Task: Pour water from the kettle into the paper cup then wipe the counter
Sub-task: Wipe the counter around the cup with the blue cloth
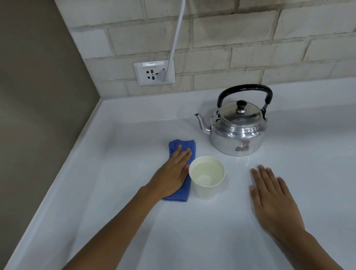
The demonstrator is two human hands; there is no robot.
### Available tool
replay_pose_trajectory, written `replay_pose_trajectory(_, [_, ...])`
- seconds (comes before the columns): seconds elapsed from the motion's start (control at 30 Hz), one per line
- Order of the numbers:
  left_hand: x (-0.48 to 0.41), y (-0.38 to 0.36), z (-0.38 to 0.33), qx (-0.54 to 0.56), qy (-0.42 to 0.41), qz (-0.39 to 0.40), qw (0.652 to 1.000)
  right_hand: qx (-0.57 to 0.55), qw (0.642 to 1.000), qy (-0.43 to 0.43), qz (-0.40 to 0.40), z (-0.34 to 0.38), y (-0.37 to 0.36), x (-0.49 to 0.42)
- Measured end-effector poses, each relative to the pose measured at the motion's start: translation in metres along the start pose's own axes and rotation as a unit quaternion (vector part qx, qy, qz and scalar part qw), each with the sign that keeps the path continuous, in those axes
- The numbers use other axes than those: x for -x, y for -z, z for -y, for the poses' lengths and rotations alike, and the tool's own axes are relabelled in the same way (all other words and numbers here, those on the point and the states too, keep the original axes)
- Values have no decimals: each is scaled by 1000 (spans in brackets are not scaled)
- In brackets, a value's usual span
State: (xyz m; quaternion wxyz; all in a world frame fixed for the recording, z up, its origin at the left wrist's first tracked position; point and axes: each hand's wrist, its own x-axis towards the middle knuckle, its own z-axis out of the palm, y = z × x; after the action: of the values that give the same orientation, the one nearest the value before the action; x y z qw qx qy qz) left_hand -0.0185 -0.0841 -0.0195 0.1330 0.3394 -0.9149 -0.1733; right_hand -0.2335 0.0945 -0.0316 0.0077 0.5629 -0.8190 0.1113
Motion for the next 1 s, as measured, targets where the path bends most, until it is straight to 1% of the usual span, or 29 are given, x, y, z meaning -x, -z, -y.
replay_pose_trajectory(0.07, [4, 7, 13, -1, -31, -3, 1000, 3, 1000, 0, -5, 0, 0, 0])
replay_pose_trajectory(0.13, [-2, 15, 30, -38, -27, -16, 999, 4, 1000, 2, -11, 0, 0, 0])
replay_pose_trajectory(0.2, [-18, 22, 46, -84, 5, -19, 996, 4, 1000, -3, -14, 1, -1, 0])
replay_pose_trajectory(0.27, [-36, 28, 56, -106, 55, -11, 993, 3, 1000, -9, -13, 2, 0, -1])
replay_pose_trajectory(0.37, [-61, 28, 62, -89, 112, -28, 989, 11, 1000, -7, -14, 4, 2, 0])
replay_pose_trajectory(0.53, [-75, 25, 68, -131, 140, 21, 981, 11, 1000, 3, -11, 3, 3, 0])
replay_pose_trajectory(0.73, [-74, 29, 60, -127, 189, 45, 973, 1, 1000, -1, 12, 2, 5, 0])
replay_pose_trajectory(0.8, [-70, 31, 56, -130, 196, 51, 971, -7, 1000, -8, 22, 2, 3, 1])
replay_pose_trajectory(1.0, [-57, 51, 47, -136, 184, 10, 973, -31, 999, -7, 31, 0, 6, 1])
